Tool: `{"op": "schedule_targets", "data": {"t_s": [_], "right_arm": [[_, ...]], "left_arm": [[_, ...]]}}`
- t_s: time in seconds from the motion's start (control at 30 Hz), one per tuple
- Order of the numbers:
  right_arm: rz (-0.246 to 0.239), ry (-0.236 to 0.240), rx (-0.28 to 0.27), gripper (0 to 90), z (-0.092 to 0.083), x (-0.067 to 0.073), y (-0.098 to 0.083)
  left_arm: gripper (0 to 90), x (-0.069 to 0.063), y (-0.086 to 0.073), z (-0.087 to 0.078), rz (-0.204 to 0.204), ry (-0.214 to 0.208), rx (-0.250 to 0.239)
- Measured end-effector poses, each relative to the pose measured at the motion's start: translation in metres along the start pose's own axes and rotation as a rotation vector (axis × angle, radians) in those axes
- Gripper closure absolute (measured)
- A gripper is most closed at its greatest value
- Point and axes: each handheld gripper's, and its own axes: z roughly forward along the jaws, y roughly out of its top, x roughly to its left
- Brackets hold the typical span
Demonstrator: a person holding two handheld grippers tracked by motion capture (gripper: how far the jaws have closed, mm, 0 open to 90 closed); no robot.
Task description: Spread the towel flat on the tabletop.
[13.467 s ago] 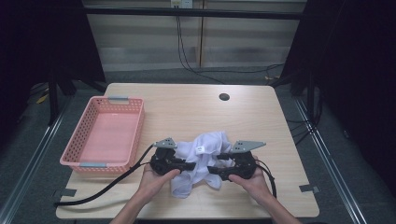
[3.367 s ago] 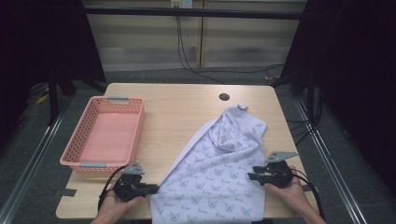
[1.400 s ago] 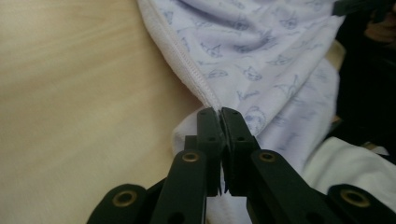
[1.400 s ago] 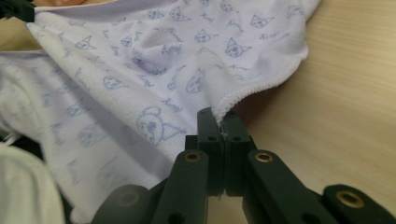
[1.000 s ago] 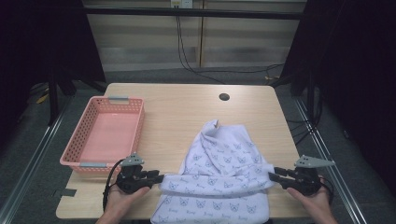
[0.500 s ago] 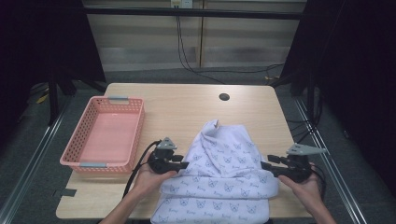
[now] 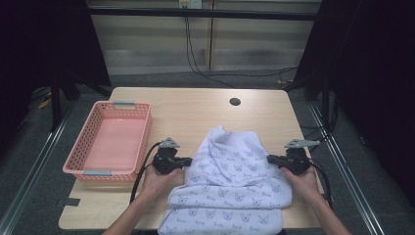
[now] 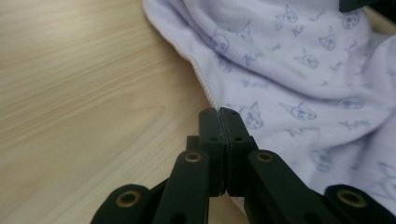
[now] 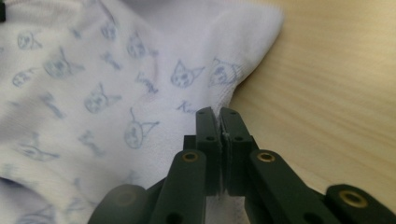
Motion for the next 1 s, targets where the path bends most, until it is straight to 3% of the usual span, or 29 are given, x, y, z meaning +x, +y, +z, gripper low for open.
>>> {"op": "schedule_targets", "data": {"t_s": [0.07,0.13,0.2,0.27,0.3,0.33,0.37,0.43,0.47,0.5,0.53,0.57,0.6,0.63,0.7,0.77,0.8,0.83,0.87,0.9,0.93,1.0], "right_arm": [[0.006,-0.027,-0.063,88.2,-0.025,0.001,0.000],[0.010,-0.030,-0.077,88.2,-0.032,0.003,-0.002],[-0.004,-0.029,-0.076,88.0,-0.043,0.012,-0.009],[-0.029,-0.024,-0.028,85.8,-0.045,0.023,-0.018],[-0.045,-0.039,-0.010,76.8,-0.044,0.028,-0.022],[-0.055,-0.071,0.011,64.0,-0.043,0.035,-0.025],[-0.055,-0.071,0.011,64.0,-0.043,0.035,-0.025],[-0.050,-0.041,-0.026,57.3,-0.051,0.039,-0.023],[-0.038,0.003,-0.066,57.3,-0.062,0.044,-0.020],[-0.038,0.003,-0.066,57.3,-0.062,0.044,-0.020],[-0.031,0.065,-0.069,57.9,-0.070,0.051,-0.022],[-0.031,0.065,-0.069,57.9,-0.070,0.051,-0.022],[-0.045,0.140,-0.042,58.4,-0.072,0.060,-0.030],[-0.045,0.140,-0.042,58.4,-0.072,0.060,-0.030],[-0.066,0.171,0.018,56.7,-0.068,0.071,-0.040],[-0.101,0.194,0.074,53.5,-0.058,0.077,-0.049],[-0.117,0.177,0.139,48.5,-0.047,0.079,-0.053],[-0.117,0.177,0.139,48.5,-0.047,0.079,-0.053],[-0.133,0.169,0.147,47.3,-0.041,0.079,-0.049],[-0.133,0.169,0.147,47.3,-0.041,0.079,-0.049],[-0.162,0.159,0.160,45.7,-0.028,0.076,-0.046],[-0.162,0.147,0.179,46.1,-0.022,0.073,-0.045]], "left_arm": [[89.1,-0.003,-0.009,-0.020,-0.020,0.010,-0.032],[89.1,-0.008,-0.021,-0.039,-0.050,-0.008,-0.049],[89.0,-0.019,-0.035,-0.056,-0.031,-0.024,-0.049],[86.7,-0.026,-0.045,-0.064,-0.021,-0.011,-0.030],[77.5,-0.027,-0.049,-0.065,-0.031,0.005,-0.020],[75.1,-0.026,-0.052,-0.066,-0.027,0.002,-0.023],[75.1,-0.027,-0.052,-0.068,-0.023,-0.006,-0.040],[68.2,-0.030,-0.048,-0.072,-0.008,-0.014,-0.071],[67.9,-0.036,-0.042,-0.077,0.043,-0.095,-0.085],[68.4,-0.036,-0.042,-0.077,0.043,-0.095,-0.085],[69.4,-0.042,-0.040,-0.078,0.083,-0.113,-0.087],[69.4,-0.048,-0.040,-0.078,0.105,-0.146,-0.081],[71.3,-0.052,-0.040,-0.076,0.128,-0.191,-0.054],[71.3,-0.056,-0.042,-0.072,0.148,-0.209,-0.029],[67.0,-0.059,-0.048,-0.059,0.170,-0.209,0.053],[60.5,-0.056,-0.053,-0.042,0.168,-0.158,0.115],[57.8,-0.054,-0.054,-0.034,0.163,-0.146,0.156],[57.8,-0.053,-0.054,-0.028,0.183,-0.118,0.176],[62.5,-0.050,-0.050,-0.020,0.232,-0.082,0.188],[69.1,-0.050,-0.050,-0.020,0.232,-0.082,0.188],[74.9,-0.044,-0.044,-0.016,0.186,-0.060,0.174],[78.3,-0.039,-0.043,-0.014,0.176,-0.069,0.173]]}}
